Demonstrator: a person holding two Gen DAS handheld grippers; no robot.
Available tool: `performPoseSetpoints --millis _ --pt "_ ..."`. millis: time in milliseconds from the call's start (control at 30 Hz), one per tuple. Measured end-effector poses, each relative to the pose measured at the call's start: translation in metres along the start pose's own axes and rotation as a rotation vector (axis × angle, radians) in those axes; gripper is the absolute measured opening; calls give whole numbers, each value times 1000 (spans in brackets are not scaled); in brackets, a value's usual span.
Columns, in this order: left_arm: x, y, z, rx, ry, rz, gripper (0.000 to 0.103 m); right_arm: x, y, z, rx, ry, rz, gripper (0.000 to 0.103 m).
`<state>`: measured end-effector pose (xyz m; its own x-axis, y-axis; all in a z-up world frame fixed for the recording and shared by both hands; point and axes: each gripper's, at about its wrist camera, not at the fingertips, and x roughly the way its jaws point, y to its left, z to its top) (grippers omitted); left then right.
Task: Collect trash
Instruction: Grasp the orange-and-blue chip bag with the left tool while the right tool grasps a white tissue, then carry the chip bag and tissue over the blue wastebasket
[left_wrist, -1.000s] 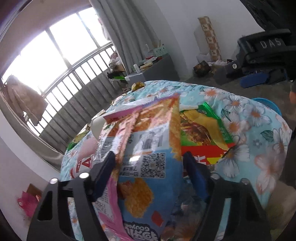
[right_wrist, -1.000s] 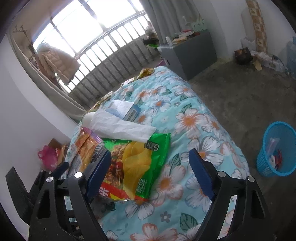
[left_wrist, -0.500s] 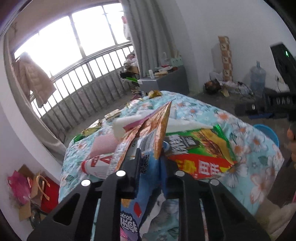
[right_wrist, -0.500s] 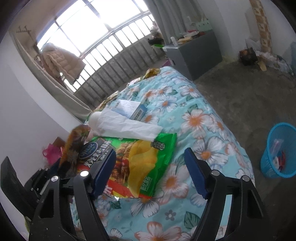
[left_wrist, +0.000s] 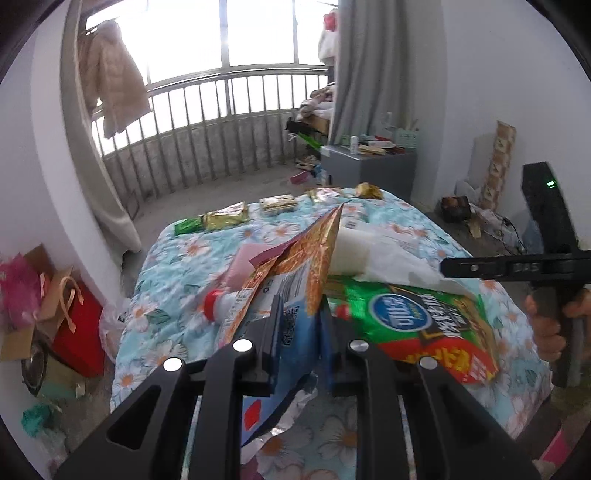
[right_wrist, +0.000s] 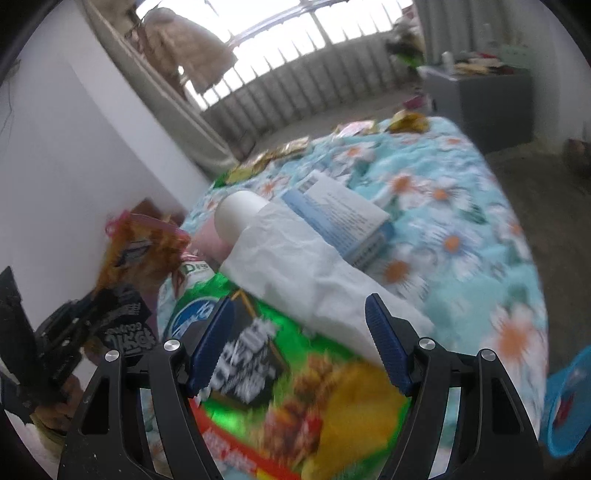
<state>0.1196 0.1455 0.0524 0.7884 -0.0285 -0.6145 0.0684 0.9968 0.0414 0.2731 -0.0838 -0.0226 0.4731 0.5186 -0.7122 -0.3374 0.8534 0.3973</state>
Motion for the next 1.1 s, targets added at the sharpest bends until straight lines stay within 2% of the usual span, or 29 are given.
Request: performPoseSetpoints --millis 100,200,267,300,367,400,467,767,933,1100 --pt "2 10 0 -25 9 11 18 22 2 7 -34 56 -25 63" --pt "5 18 -2 -45 13 23 18 39 3 9 -55 110 -69 49" --pt "4 21 -3 -53 12 28 17 42 1 7 -40 133 -69 33" --pt "5 23 -3 -57 8 29 17 43 0 6 -29 140 -70 29" --pt "4 24 -3 -55 -1 35 15 42 -2 6 -20 139 -73 10" --pt "3 24 -3 -50 -6 42 14 40 -2 6 -14 137 -74 8" --pt "1 26 -2 -47 -17 49 12 33 -3 5 -3 120 -68 4" --pt "-19 32 5 -53 -75 67 5 -19 -9 13 35 -23 -28 3" --pt "-42 34 14 -60 -137 50 4 -50 -17 13 97 -104 33 3" --pt "-71 32 27 -65 -213 -3 4 -77 -25 5 167 -167 72 3"
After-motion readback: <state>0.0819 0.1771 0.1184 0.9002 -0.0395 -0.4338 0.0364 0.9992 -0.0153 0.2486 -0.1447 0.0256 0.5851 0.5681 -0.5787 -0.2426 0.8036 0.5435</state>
